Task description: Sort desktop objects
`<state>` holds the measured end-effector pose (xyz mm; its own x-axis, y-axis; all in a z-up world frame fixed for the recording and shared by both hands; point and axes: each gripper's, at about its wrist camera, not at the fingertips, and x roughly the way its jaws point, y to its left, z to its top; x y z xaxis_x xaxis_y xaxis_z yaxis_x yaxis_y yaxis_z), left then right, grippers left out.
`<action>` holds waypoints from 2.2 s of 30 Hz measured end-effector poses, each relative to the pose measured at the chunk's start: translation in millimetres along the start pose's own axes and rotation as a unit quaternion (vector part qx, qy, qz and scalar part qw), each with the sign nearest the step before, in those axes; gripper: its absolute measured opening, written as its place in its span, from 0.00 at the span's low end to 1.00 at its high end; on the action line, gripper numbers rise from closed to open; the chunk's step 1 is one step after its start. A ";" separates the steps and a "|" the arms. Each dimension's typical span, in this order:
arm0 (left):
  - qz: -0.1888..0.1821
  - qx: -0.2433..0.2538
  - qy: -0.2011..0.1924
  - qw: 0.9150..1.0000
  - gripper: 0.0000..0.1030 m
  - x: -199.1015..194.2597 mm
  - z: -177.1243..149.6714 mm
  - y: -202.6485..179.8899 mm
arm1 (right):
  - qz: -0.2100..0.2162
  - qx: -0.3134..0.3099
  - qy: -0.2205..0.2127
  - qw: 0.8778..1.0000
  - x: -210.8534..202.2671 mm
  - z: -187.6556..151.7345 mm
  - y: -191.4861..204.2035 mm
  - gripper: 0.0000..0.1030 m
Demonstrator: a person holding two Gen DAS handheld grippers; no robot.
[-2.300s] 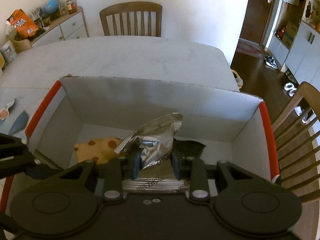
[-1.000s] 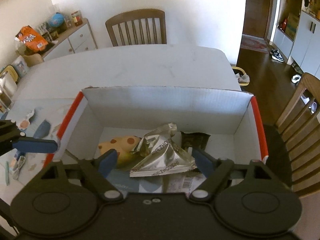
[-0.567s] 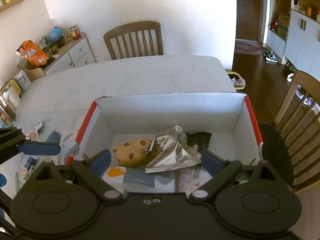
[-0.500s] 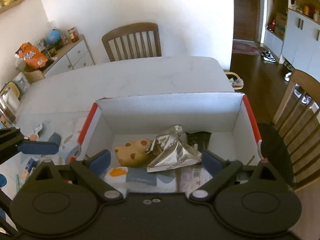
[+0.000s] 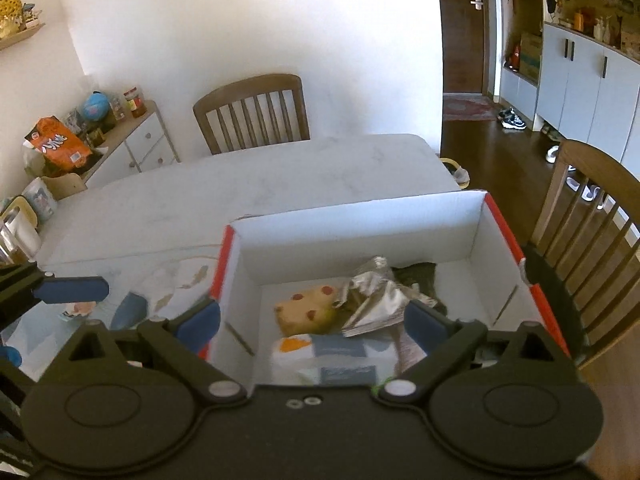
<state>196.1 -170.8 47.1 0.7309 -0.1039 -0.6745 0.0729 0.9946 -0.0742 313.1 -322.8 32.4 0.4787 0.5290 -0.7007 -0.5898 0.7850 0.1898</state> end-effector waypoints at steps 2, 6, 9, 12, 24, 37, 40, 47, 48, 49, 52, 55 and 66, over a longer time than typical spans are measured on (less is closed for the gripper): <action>-0.001 -0.002 -0.004 1.000 0.99 -8.1 -3.7 8.0 | -0.001 0.000 -0.004 1.000 -3.3 -2.1 11.3 0.96; 0.008 -0.001 -0.013 1.000 0.99 -24.9 -12.4 23.6 | 0.002 -0.004 -0.008 1.000 -5.2 -4.7 36.8 0.96; 0.012 0.000 -0.018 1.000 0.99 -37.4 -19.9 35.5 | 0.001 -0.006 -0.009 1.000 -4.1 -7.9 56.7 0.96; 0.016 0.001 -0.024 1.000 0.99 -49.5 -28.2 46.3 | 0.003 -0.004 -0.012 1.000 -4.4 -11.7 73.5 0.96; 0.030 -0.005 -0.039 0.999 0.99 -87.7 -65.3 97.8 | 0.009 -0.016 -0.018 1.000 0.2 -28.2 144.4 0.96; 0.054 -0.032 -0.039 0.997 0.99 -113.4 -106.6 154.1 | 0.016 -0.021 -0.007 1.000 13.8 -43.5 194.8 0.96; 0.065 -0.049 -0.040 0.996 0.99 -117.6 -112.9 170.5 | 0.017 -0.030 -0.006 0.999 15.3 -47.7 207.5 0.96; 0.092 -0.069 -0.040 0.993 0.99 -113.0 -123.7 206.8 | 0.025 -0.057 0.005 0.998 25.0 -59.9 238.8 0.96; 0.096 -0.070 -0.039 0.992 0.99 -111.3 -126.2 212.2 | 0.026 -0.060 0.005 0.998 27.2 -61.9 244.6 0.96; 0.100 -0.071 -0.037 0.992 0.99 -109.7 -128.5 217.3 | 0.025 -0.062 0.003 0.998 28.7 -63.7 249.9 0.96; 0.110 -0.068 -0.035 0.991 0.99 -102.8 -133.7 230.3 | 0.020 -0.078 -0.001 0.997 33.9 -69.6 266.9 0.96; 0.116 -0.070 -0.032 0.990 0.99 -94.2 -137.7 244.1 | 0.014 -0.092 -0.004 0.996 40.4 -75.9 280.1 0.95; 0.128 -0.076 -0.019 0.989 0.99 -63.9 -146.4 278.7 | 0.018 -0.088 0.036 0.995 71.0 -97.4 299.6 0.90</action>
<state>70.4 112.3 -38.0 0.7372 0.1543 -0.6578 -0.2183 0.9758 -0.0158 107.1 -81.5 -27.4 0.4120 0.5259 -0.7441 -0.7135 0.6941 0.0955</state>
